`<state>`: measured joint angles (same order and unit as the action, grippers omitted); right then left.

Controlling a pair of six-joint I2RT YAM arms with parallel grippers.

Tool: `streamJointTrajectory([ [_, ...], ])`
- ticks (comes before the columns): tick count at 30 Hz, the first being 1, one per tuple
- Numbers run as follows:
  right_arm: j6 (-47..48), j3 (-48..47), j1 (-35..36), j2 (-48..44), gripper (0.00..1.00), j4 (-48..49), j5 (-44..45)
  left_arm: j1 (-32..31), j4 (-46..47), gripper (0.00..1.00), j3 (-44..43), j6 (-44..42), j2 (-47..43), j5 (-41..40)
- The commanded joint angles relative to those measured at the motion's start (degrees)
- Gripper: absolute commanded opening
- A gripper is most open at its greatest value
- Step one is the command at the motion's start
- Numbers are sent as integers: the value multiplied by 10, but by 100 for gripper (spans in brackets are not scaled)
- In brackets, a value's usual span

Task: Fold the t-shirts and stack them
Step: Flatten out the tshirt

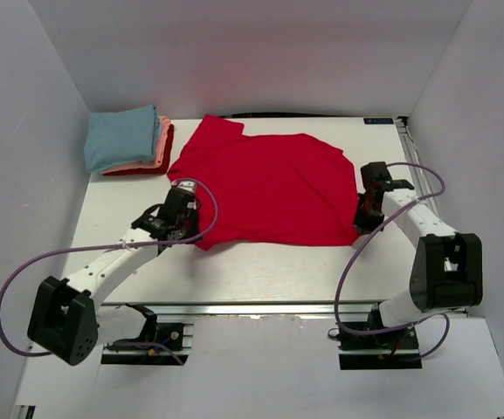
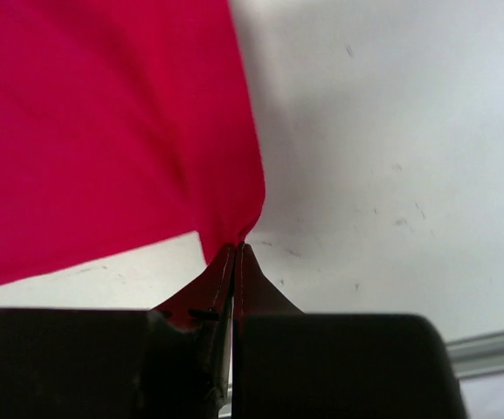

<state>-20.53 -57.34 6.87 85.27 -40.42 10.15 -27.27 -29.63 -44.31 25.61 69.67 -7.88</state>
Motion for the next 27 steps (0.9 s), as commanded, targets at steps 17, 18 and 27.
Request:
streamJointTrajectory([
  [17, -28, 55, -27, -100, 0, -120, 21, -5, -228, 0, -46, 65, -177, -37],
  [18, -32, 61, -27, -103, 0, -123, 16, -4, -231, 0, -36, 72, -181, -37],
  [27, -29, 97, -27, -131, 0, -161, -38, -4, -203, 0, 37, 116, -187, 10],
])
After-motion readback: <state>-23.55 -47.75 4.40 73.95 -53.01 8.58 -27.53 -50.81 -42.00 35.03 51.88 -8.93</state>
